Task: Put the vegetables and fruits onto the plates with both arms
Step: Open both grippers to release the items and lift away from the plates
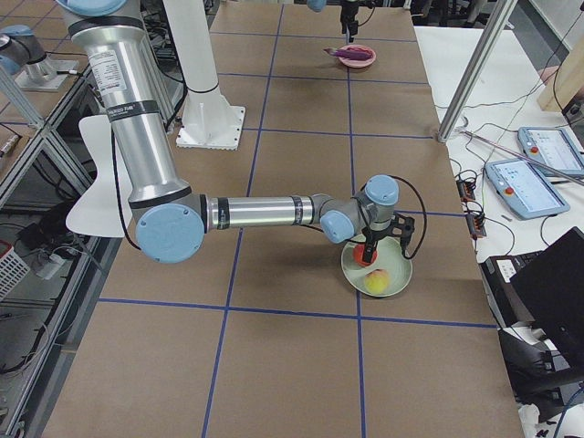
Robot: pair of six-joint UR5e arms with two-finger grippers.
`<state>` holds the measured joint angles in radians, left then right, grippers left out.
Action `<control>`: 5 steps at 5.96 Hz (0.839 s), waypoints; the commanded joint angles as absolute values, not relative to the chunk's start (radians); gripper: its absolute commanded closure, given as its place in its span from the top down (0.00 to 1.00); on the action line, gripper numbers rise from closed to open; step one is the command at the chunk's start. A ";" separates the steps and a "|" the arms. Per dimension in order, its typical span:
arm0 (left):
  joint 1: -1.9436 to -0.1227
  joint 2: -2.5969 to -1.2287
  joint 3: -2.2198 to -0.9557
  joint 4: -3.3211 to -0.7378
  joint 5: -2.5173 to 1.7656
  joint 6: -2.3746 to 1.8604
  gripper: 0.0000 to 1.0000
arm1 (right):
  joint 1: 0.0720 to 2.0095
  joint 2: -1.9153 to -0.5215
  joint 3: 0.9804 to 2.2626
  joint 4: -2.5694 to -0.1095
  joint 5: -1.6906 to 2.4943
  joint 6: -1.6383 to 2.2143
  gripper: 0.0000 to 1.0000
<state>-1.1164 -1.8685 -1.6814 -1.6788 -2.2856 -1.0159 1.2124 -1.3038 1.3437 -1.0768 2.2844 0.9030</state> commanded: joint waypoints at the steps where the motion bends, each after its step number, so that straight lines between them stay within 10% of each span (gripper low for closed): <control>1: -1.118 -1.862 -1.689 -1.678 -2.299 -1.016 1.00 | 1.241 -1.302 1.394 -1.078 2.322 0.835 1.00; 5: -1.114 -1.845 -1.678 -1.684 -2.289 -1.003 1.00 | 1.258 -1.388 1.558 -1.081 2.407 0.824 1.00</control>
